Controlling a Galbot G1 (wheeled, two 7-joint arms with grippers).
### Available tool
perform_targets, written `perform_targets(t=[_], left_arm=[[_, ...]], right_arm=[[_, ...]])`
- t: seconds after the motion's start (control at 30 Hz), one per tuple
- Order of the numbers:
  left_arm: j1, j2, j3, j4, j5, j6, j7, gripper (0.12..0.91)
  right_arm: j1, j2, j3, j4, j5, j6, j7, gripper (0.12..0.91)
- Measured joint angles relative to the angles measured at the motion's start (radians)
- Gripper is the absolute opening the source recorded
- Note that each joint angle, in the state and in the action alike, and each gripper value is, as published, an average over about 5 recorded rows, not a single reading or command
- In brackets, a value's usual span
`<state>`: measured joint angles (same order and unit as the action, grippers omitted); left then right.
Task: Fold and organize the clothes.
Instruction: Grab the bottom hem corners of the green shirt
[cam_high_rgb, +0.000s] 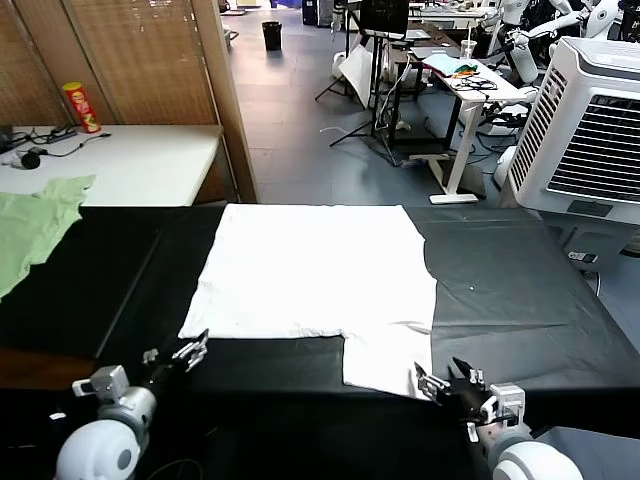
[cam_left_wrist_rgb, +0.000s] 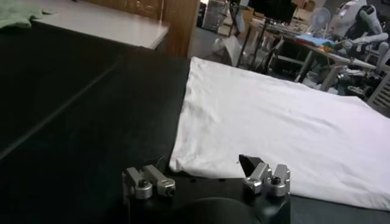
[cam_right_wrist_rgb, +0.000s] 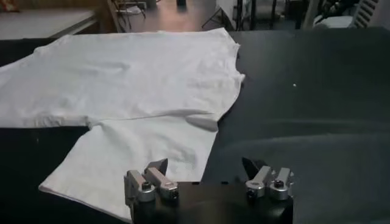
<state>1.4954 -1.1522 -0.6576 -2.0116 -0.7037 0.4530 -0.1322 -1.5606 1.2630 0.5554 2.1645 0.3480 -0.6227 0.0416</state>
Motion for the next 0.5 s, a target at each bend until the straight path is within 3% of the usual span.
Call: perform_targets(t=[0.07, 0.27, 0.5], left_arm=[[-0.004, -0.001, 0.0, 0.003, 0.004, 0.005, 0.002, 0.798], [-0.022, -0.009, 0.0, 0.027, 0.018, 0.014, -0.001, 0.76], [-0.026, -0.024, 0.007, 0.046, 0.043, 0.008, 0.006, 0.41]], right_arm=[[-0.001, 0.003, -0.002, -0.003, -0.002, 0.0, 0.001, 0.763], [-0.01, 0.015, -0.006, -0.01, -0.005, -0.003, 0.015, 0.568], [-0.02, 0.019, -0.008, -0.006, 0.0, -0.015, 0.03, 0.206]])
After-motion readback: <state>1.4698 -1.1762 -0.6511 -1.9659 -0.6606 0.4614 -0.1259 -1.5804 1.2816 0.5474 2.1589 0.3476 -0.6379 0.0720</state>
